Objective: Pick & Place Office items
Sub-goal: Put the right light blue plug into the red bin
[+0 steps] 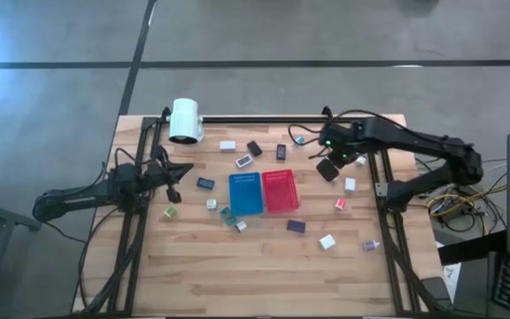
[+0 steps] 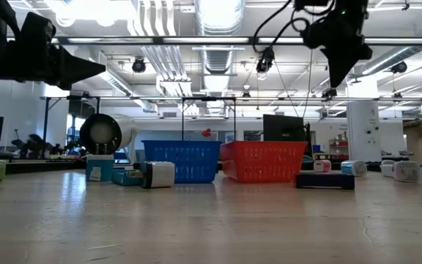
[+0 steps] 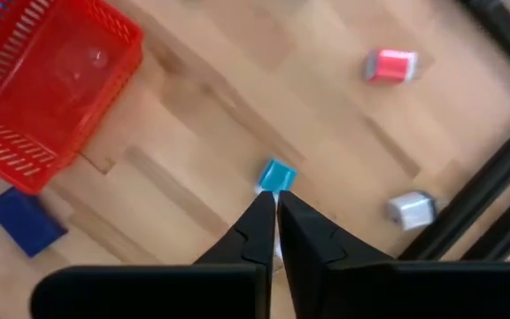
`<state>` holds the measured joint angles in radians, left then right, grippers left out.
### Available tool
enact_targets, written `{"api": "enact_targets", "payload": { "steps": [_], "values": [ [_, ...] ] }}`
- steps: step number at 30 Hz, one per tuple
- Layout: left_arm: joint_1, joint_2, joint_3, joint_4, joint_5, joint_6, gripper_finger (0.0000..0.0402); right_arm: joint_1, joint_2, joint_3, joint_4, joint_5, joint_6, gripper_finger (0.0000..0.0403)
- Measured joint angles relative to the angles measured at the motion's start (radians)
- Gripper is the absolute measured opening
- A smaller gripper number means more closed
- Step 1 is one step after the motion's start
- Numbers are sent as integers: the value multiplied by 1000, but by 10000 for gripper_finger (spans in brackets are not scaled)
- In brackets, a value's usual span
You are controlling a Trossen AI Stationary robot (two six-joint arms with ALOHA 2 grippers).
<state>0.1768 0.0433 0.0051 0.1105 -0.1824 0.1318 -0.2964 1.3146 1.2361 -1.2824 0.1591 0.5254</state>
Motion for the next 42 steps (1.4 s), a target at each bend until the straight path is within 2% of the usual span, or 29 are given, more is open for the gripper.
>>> {"api": "enact_targets", "payload": {
  "steps": [5,15,20,24,31,39,42],
  "values": [
    [0,0,0,-13,-3,-9,9,2,82,-1,2,-3,5,68],
    [0,0,0,-17,-3,-101,9,-37,184,-17,20,50,16,215],
    [0,1,0,-19,-2,-126,9,-79,221,-19,38,53,21,260],
    [0,2,0,-45,-2,-125,9,-93,247,-38,37,46,44,274],
    [1,5,0,-53,-2,-102,9,-105,274,-126,78,-48,71,273],
    [1,5,0,-51,-2,-102,9,-128,262,-243,210,-77,97,265],
    [1,5,0,-36,-2,-92,9,-152,265,-280,280,-128,96,265]
  ]
}}
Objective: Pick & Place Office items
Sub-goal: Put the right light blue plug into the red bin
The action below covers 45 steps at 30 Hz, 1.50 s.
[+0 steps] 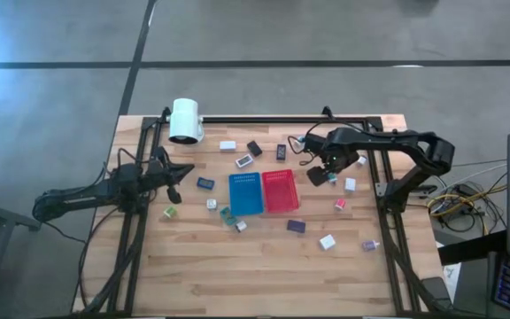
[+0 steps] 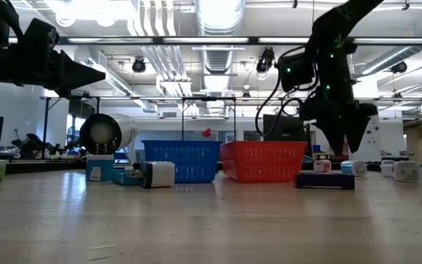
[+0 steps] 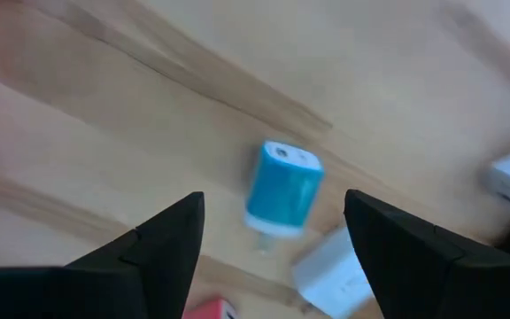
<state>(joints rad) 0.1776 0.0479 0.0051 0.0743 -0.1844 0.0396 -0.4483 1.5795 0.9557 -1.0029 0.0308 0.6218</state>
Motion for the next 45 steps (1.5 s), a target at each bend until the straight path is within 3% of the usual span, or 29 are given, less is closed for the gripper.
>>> {"api": "enact_targets", "payload": {
  "steps": [10,22,36,45],
  "values": [
    [0,0,0,23,0,43,9,-36,13,-36,23,-8,13,263],
    [0,0,0,23,0,42,9,-36,15,-53,25,-41,15,228],
    [-1,0,0,30,-1,61,9,-37,15,-82,105,-13,-13,222],
    [-1,0,0,30,-1,32,9,-61,15,-113,107,-41,-39,178]
  ]
}}
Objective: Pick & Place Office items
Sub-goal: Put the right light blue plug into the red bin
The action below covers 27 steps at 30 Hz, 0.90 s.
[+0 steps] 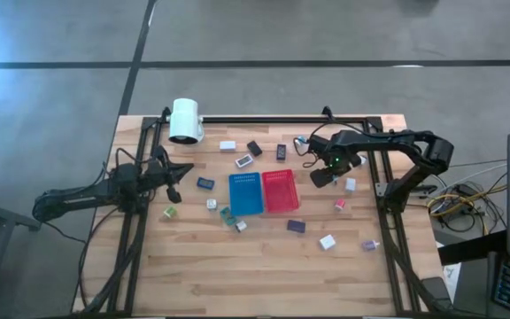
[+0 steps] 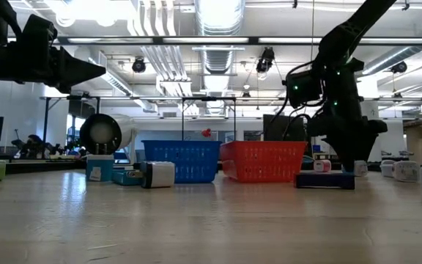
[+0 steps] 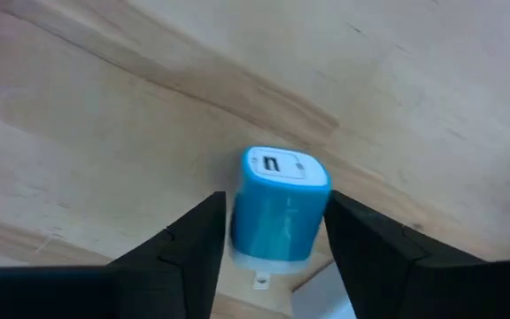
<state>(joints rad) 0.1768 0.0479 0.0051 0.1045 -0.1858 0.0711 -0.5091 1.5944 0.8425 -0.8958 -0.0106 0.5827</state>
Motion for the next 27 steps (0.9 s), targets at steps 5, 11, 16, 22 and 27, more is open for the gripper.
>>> {"api": "enact_targets", "payload": {
  "steps": [5,11,16,22,27],
  "values": [
    [0,0,0,0,0,3,9,0,0,0,20,2,-60,134],
    [0,0,0,0,0,20,9,1,-6,0,48,3,-139,118],
    [0,0,0,0,0,20,9,21,-52,-1,191,2,-198,118],
    [0,0,0,0,1,-23,9,56,-180,-1,316,-23,-228,118],
    [0,0,0,-1,1,-26,9,107,-345,-29,493,-20,-285,118]
  ]
}}
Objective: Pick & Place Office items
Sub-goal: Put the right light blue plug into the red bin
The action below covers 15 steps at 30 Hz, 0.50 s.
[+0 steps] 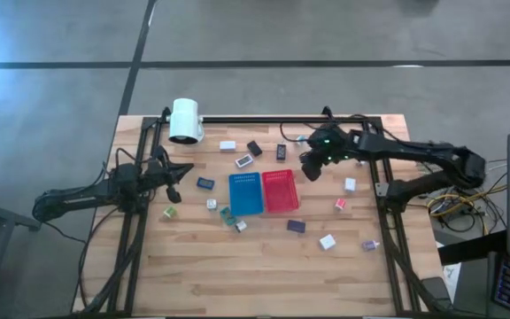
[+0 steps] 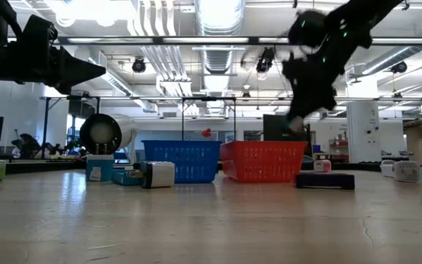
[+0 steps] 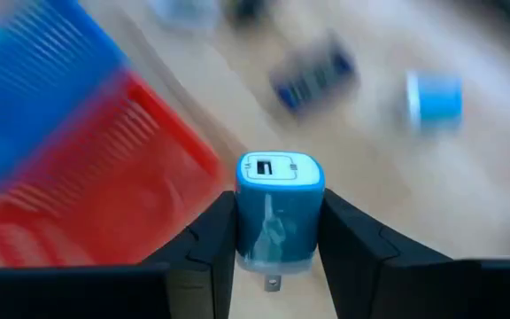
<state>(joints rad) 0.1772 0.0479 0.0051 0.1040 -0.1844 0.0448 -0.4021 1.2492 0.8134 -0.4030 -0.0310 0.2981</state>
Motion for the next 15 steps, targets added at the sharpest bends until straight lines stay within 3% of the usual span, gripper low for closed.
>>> {"api": "enact_targets", "payload": {
  "steps": [4,10,15],
  "values": [
    [0,0,0,0,0,4,9,72,-157,-87,249,-14,-111,118],
    [0,0,0,0,50,87,9,104,-430,-288,545,-176,-227,118],
    [0,0,0,4,60,84,9,104,-607,-443,681,-102,-255,118]
  ]
}}
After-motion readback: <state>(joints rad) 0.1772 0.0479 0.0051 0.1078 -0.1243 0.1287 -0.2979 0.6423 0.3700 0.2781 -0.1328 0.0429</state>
